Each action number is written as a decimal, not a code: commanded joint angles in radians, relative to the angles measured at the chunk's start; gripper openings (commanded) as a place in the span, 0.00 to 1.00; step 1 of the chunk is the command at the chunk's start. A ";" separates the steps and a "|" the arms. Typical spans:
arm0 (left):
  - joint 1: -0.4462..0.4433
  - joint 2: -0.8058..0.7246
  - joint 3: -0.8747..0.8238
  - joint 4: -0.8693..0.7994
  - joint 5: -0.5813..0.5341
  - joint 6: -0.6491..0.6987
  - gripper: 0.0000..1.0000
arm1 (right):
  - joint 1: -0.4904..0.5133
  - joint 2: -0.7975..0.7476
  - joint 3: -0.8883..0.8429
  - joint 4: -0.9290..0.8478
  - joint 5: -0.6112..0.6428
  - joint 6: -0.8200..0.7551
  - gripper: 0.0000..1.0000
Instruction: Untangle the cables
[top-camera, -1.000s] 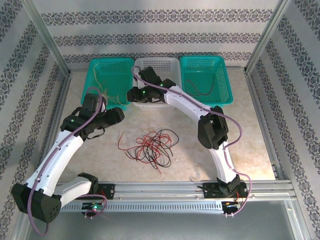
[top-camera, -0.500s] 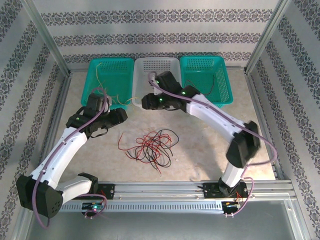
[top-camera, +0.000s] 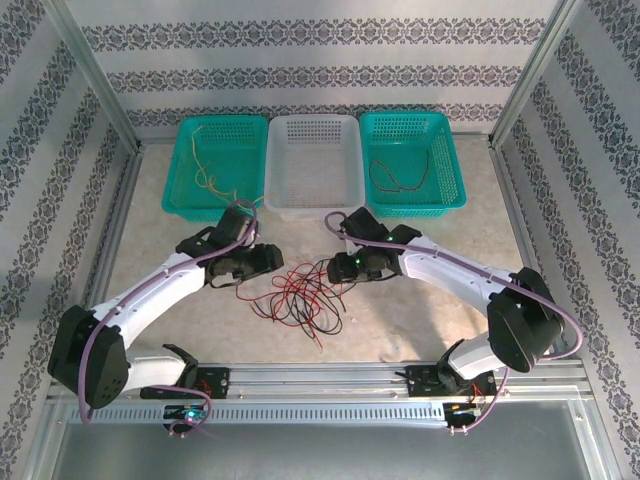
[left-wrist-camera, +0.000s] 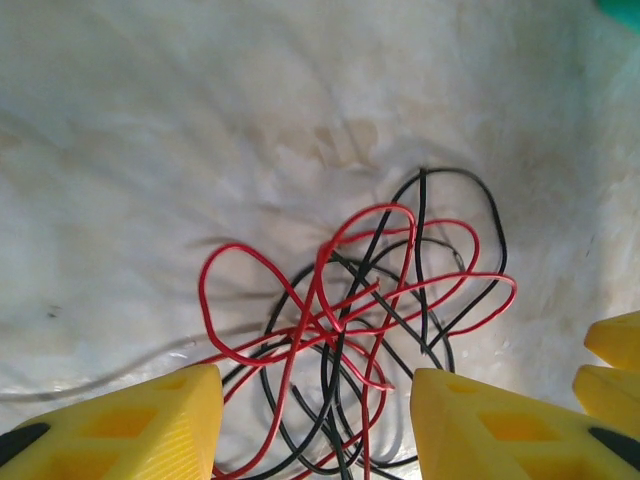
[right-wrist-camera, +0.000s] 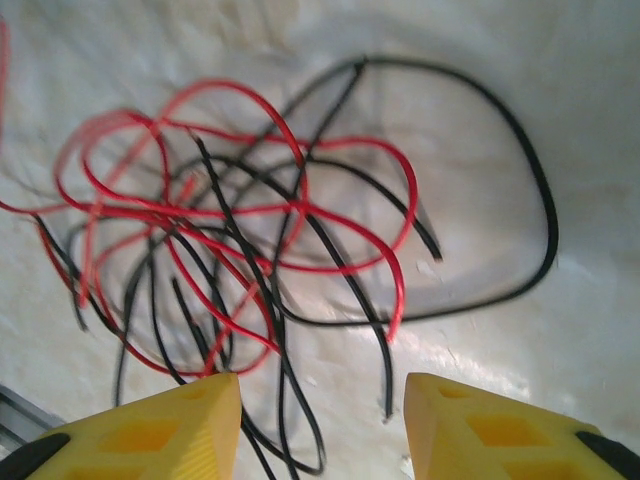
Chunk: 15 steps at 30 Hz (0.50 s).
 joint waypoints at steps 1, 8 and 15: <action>-0.057 0.021 -0.018 0.067 -0.042 -0.048 0.52 | 0.024 -0.014 -0.043 0.041 -0.049 0.018 0.48; -0.114 0.087 0.031 0.054 -0.064 -0.045 0.51 | 0.003 0.026 -0.062 0.058 0.014 0.011 0.46; -0.125 0.064 0.066 0.011 -0.097 -0.033 0.51 | -0.057 0.146 -0.031 0.130 -0.082 -0.015 0.27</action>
